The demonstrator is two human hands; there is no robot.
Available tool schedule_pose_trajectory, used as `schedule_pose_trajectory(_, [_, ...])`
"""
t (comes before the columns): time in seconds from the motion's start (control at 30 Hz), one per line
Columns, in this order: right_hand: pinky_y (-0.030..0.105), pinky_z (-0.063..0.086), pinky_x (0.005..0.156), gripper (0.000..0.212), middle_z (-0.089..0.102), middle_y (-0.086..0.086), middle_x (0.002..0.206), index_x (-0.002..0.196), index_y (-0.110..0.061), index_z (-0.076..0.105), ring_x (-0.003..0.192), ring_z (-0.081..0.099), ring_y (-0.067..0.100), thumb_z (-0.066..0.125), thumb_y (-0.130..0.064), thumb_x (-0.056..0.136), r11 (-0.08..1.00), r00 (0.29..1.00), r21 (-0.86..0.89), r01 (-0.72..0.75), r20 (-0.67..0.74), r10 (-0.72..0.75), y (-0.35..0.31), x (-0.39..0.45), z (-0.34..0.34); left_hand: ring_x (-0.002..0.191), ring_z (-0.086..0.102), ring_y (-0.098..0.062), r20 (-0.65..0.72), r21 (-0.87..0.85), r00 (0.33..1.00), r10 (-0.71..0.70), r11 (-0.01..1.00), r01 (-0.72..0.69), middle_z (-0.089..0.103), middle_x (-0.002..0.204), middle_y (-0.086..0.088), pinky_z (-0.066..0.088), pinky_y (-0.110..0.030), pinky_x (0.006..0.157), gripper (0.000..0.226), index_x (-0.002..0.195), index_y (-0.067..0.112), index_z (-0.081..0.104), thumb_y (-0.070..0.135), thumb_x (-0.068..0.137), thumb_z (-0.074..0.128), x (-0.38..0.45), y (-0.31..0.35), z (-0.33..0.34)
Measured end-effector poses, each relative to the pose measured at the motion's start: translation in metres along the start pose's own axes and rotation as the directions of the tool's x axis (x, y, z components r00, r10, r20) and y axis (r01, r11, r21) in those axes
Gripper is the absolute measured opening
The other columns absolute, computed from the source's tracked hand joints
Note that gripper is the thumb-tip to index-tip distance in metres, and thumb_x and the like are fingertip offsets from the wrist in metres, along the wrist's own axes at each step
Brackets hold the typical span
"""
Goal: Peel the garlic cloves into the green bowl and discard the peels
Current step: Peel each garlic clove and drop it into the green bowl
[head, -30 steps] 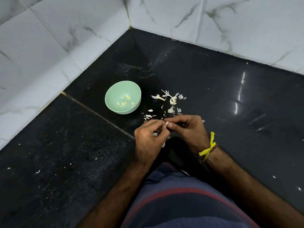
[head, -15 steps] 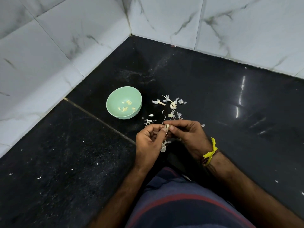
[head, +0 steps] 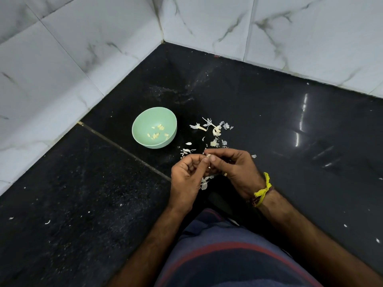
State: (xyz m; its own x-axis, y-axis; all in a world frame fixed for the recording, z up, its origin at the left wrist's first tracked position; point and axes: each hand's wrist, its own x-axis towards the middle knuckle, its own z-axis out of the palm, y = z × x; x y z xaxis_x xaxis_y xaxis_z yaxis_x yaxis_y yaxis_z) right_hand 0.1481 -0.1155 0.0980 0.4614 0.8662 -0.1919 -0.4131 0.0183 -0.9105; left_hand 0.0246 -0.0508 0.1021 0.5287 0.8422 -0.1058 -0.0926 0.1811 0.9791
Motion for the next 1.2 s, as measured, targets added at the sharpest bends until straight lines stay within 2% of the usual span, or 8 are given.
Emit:
schedule_pose_trajectory(0.07, [0.042,0.058,0.078,0.032,0.072,0.022,0.091,0.098,0.003,0.072,0.082,0.069,0.027,0.079,-0.014,0.073,0.999,0.999,-0.049,0.015,-0.048,-0.017,-0.002,0.000,0.001,0.075,0.069,-0.014,-0.010,0.024,1.000,0.001,1.000,-0.001,0.074,0.081,-0.010,0.056,-0.021,0.069,0.010,0.096,-0.005,0.069,0.004,0.094,0.068,0.001,-0.002,-0.001])
schedule_pose_trajectory(0.2, [0.037,0.061,0.071,0.027,0.072,0.018,0.083,0.092,0.005,0.071,0.074,0.069,0.023,0.078,-0.011,0.072,0.999,0.998,-0.052,0.013,-0.061,-0.016,-0.004,0.002,0.002,0.074,0.071,-0.014,-0.008,0.041,1.000,0.002,0.999,-0.001,0.075,0.081,-0.009,0.056,-0.022,0.068,0.007,0.096,-0.003,0.070,0.003,0.094,0.067,0.002,-0.002,-0.001])
schedule_pose_trajectory(0.4, [0.048,0.058,0.080,0.024,0.073,0.022,0.087,0.094,0.003,0.073,0.078,0.069,0.029,0.077,-0.014,0.076,0.996,0.995,-0.085,0.033,-0.087,-0.041,0.000,0.001,0.002,0.073,0.070,-0.013,-0.032,0.074,0.999,-0.005,0.997,0.007,0.075,0.081,-0.014,0.057,-0.022,0.067,0.009,0.096,-0.007,0.069,0.002,0.095,0.066,0.000,-0.003,0.003])
schedule_pose_trajectory(0.63, [0.044,0.060,0.078,0.013,0.075,0.013,0.086,0.099,-0.002,0.075,0.079,0.072,0.025,0.069,-0.004,0.088,0.970,0.985,-0.219,0.102,-0.117,-0.130,0.001,-0.001,0.005,0.077,0.071,-0.023,-0.125,0.188,0.991,0.044,0.982,-0.020,0.075,0.082,-0.011,0.059,-0.040,0.078,0.007,0.089,0.010,0.073,0.014,0.093,0.069,0.006,-0.011,0.003])
schedule_pose_trajectory(0.73, [0.043,0.060,0.078,0.015,0.074,0.015,0.085,0.102,0.001,0.073,0.075,0.070,0.023,0.065,0.001,0.089,0.975,0.982,-0.194,0.111,-0.132,-0.138,0.000,-0.002,0.006,0.081,0.072,-0.040,-0.156,0.168,0.986,0.054,0.985,-0.028,0.075,0.082,-0.013,0.061,-0.049,0.081,0.008,0.090,0.010,0.073,0.018,0.091,0.071,0.006,-0.012,0.002])
schedule_pose_trajectory(0.9, [0.034,0.059,0.070,0.011,0.073,0.021,0.083,0.098,0.006,0.070,0.071,0.070,0.024,0.066,0.003,0.088,0.989,0.983,-0.117,0.095,-0.145,-0.111,0.002,0.000,0.006,0.083,0.071,-0.045,-0.181,0.134,0.983,0.037,0.991,-0.013,0.075,0.083,-0.017,0.060,-0.056,0.082,0.012,0.088,0.015,0.073,0.027,0.088,0.073,0.008,-0.018,-0.001])
schedule_pose_trajectory(1.03, [0.032,0.059,0.071,0.011,0.072,0.022,0.085,0.098,0.005,0.069,0.075,0.070,0.027,0.064,0.003,0.089,0.997,0.988,-0.041,0.062,-0.142,-0.067,0.004,0.000,0.004,0.077,0.072,-0.035,-0.196,0.170,0.978,0.076,0.985,-0.043,0.075,0.081,-0.010,0.061,-0.047,0.076,0.007,0.086,0.018,0.073,0.025,0.087,0.072,0.009,-0.019,-0.002])
schedule_pose_trajectory(1.2, [0.047,0.057,0.084,0.012,0.072,0.023,0.088,0.099,0.002,0.071,0.081,0.068,0.034,0.068,0.000,0.087,0.998,0.985,-0.059,0.020,-0.169,-0.029,0.006,0.002,0.000,0.066,0.062,-0.007,-0.227,0.332,0.960,0.162,0.940,-0.080,0.070,0.073,0.006,0.054,-0.030,0.066,0.005,0.086,0.017,0.072,0.015,0.090,0.074,0.013,-0.029,-0.011])
